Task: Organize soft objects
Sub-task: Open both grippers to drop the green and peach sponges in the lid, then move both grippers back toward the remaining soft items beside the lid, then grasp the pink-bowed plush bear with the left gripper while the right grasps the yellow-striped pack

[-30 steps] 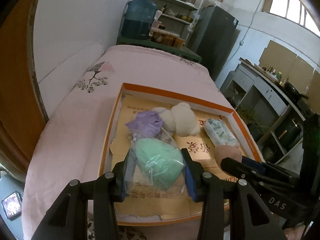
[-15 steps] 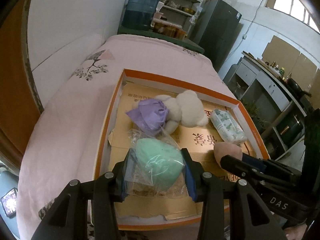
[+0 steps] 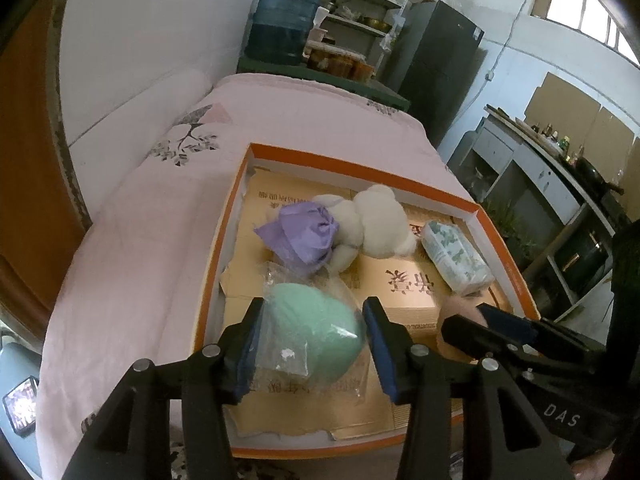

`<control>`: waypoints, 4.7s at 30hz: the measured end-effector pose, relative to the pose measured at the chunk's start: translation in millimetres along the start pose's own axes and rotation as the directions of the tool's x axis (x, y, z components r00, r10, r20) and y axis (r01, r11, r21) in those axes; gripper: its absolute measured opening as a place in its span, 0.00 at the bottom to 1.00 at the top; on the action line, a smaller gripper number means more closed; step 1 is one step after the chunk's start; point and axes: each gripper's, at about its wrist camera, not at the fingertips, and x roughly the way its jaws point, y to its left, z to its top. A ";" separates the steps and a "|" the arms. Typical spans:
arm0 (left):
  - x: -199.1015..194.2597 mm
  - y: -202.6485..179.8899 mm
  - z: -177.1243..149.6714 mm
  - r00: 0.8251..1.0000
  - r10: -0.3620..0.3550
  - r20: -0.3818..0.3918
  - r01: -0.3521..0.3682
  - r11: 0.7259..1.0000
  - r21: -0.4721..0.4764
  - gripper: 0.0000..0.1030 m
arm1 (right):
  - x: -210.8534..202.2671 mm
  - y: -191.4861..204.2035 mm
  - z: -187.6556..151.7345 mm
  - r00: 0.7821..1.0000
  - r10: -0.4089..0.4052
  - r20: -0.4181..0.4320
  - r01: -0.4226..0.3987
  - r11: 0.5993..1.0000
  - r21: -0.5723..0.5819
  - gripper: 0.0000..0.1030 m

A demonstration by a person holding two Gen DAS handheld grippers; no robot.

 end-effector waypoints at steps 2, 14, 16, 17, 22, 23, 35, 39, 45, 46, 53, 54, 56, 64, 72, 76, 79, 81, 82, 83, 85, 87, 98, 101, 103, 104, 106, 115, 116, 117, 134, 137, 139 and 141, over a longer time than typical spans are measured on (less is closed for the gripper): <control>-2.3 -0.6 0.2 1.000 0.001 0.009 -0.001 1.000 -0.002 0.49 | -1.9 0.1 0.1 1.000 0.001 0.004 -0.001 1.000 0.002 0.52; -15.3 -3.0 2.7 0.999 0.013 0.040 -0.013 1.000 0.004 0.49 | -18.0 1.8 -1.7 1.000 0.006 0.027 -0.006 1.000 0.003 0.52; -18.8 -4.2 2.7 0.999 0.014 0.045 -0.014 1.000 0.008 0.49 | -20.4 2.2 -2.5 1.000 0.006 0.031 -0.007 1.000 0.004 0.52; -20.8 -5.0 2.6 0.999 0.014 0.048 -0.015 1.000 0.009 0.49 | -22.5 2.5 -3.0 0.999 0.008 0.032 -0.008 1.000 0.005 0.52; -28.3 -7.0 1.9 0.998 0.015 0.054 -0.016 1.000 0.016 0.49 | -30.6 4.2 -5.2 0.999 0.005 0.042 -0.006 1.000 0.005 0.52; -30.7 -8.0 1.9 0.998 0.015 0.057 -0.016 1.000 0.019 0.49 | -32.5 5.0 -5.4 0.999 0.005 0.045 -0.005 1.000 0.004 0.52; -55.2 -14.4 0.1 0.996 0.008 0.090 -0.011 1.000 0.029 0.49 | -59.3 11.4 -10.2 0.997 0.003 0.082 -0.003 1.000 0.001 0.52; -65.5 -17.1 -1.2 0.995 0.004 0.104 -0.008 0.999 0.032 0.49 | -68.6 14.2 -11.8 0.995 0.002 0.095 -0.002 1.000 -0.004 0.52; -79.8 -20.9 -3.9 0.992 -0.001 0.124 -0.004 0.999 0.043 0.49 | -80.4 18.1 -16.0 0.994 0.002 0.112 -0.001 1.000 -0.007 0.52; -81.9 -21.2 -4.7 0.992 -0.001 0.126 -0.004 0.999 0.045 0.49 | -82.7 18.9 -17.0 0.993 0.002 0.114 -0.001 1.000 -0.007 0.52; -96.1 -23.7 -10.1 0.990 -0.005 0.141 -0.003 0.999 0.052 0.49 | -97.0 23.7 -24.0 0.992 0.000 0.128 0.002 1.000 -0.010 0.52; -97.6 -24.4 -10.4 0.990 -0.005 0.142 -0.003 0.999 0.053 0.49 | -98.6 24.2 -24.8 0.992 -0.001 0.130 0.002 1.000 -0.011 0.52; -101.7 -25.2 -11.6 0.989 -0.006 0.147 -0.002 0.999 0.054 0.49 | -102.6 25.6 -26.9 0.991 -0.001 0.133 0.003 1.000 -0.012 0.52; -117.5 -26.8 -16.4 0.986 -0.020 0.163 0.011 0.998 0.056 0.49 | -121.4 31.8 -35.7 0.988 -0.006 0.153 0.009 1.000 -0.018 0.52; -137.7 -26.7 -29.0 0.983 -0.007 0.181 -0.005 0.998 0.065 0.49 | -140.2 32.5 -48.7 0.985 -0.005 0.172 0.007 1.000 -0.008 0.52; -145.3 -26.3 -36.1 0.981 -0.010 0.191 -0.002 0.998 0.066 0.49 | -144.8 35.0 -56.1 0.985 -0.016 0.171 0.018 1.000 -0.014 0.52; -149.8 -26.0 -42.8 0.979 -0.017 0.202 0.002 0.997 0.073 0.49 | -147.5 36.3 -62.4 0.985 -0.016 0.173 0.018 1.000 -0.011 0.52; -152.3 -26.2 -47.0 0.978 -0.018 0.207 0.003 0.997 0.076 0.49 | -148.9 36.4 -65.5 0.985 -0.016 0.174 0.018 1.000 -0.008 0.52; -153.3 -26.0 -49.6 0.978 -0.021 0.207 0.005 0.997 0.078 0.49 | -149.5 36.3 -67.2 0.985 -0.017 0.175 0.019 1.000 -0.007 0.52; -153.2 -25.6 -51.0 0.978 -0.023 0.206 0.007 0.997 0.079 0.49 | -150.0 36.5 -69.0 0.984 -0.018 0.174 0.020 1.000 -0.006 0.52; -153.2 -24.0 -54.7 0.979 -0.026 0.201 0.010 0.997 0.080 0.49 | -150.7 36.9 -73.8 0.985 -0.022 0.172 0.023 1.000 -0.003 0.52; -154.2 -22.4 -61.3 0.980 -0.025 0.195 0.009 0.997 0.080 0.49 | -151.8 37.8 -77.9 0.985 -0.027 0.169 0.027 1.000 -0.002 0.52; -154.2 -3.2 -80.3 0.984 -0.028 0.178 0.022 0.999 0.036 0.49 | -157.6 25.4 -101.1 0.985 -0.071 0.160 0.067 0.997 0.030 0.52; -153.0 0.9 -84.4 0.984 -0.031 0.174 0.026 0.999 0.030 0.49 | -155.9 22.7 -105.8 0.986 -0.074 0.152 0.069 0.997 0.038 0.52; -151.5 2.1 -87.6 0.986 -0.033 0.166 0.028 0.999 0.030 0.49 | -154.9 21.4 -109.4 0.986 -0.073 0.149 0.067 0.997 0.042 0.52; -150.4 2.7 -89.3 0.986 -0.035 0.162 0.030 0.999 0.032 0.49 | -154.5 20.7 -110.8 0.987 -0.073 0.146 0.067 0.997 0.044 0.52; -148.1 2.6 -93.0 0.987 -0.046 0.152 0.042 0.999 0.036 0.49 | -152.8 19.4 -113.4 0.987 -0.071 0.142 0.065 0.997 0.047 0.52; -131.3 -10.4 -107.1 0.990 -0.113 0.086 0.105 0.991 0.088 0.49 | -143.8 11.6 -120.1 0.991 -0.066 0.118 0.057 0.996 0.074 0.52; -128.4 -12.2 -108.7 0.990 -0.118 0.076 0.111 0.989 0.096 0.49 | -142.7 11.1 -120.3 0.991 -0.064 0.116 0.055 0.996 0.075 0.52; -126.6 -13.1 -109.7 0.990 -0.121 0.070 0.114 0.988 0.100 0.49 | -142.2 11.0 -120.5 0.991 -0.063 0.114 0.054 0.996 0.075 0.52; -98.0 -19.7 -121.6 0.990 -0.140 -0.015 0.141 0.982 0.124 0.49 | -126.2 9.3 -119.0 0.995 -0.050 0.085 0.042 0.995 0.093 0.52; -94.3 -19.8 -121.6 0.989 -0.145 -0.023 0.147 0.982 0.123 0.49 | -124.2 9.4 -118.2 0.995 -0.051 0.083 0.043 0.995 0.092 0.52; -91.6 -18.5 -121.1 0.989 -0.148 -0.027 0.150 0.981 0.121 0.49 | -121.0 8.1 -117.0 0.996 -0.050 0.078 0.043 0.995 0.094 0.52; -88.6 -18.4 -120.3 0.988 -0.153 -0.035 0.156 0.980 0.120 0.49 | -116.9 6.4 -115.6 0.996 -0.050 0.072 0.042 0.994 0.100 0.52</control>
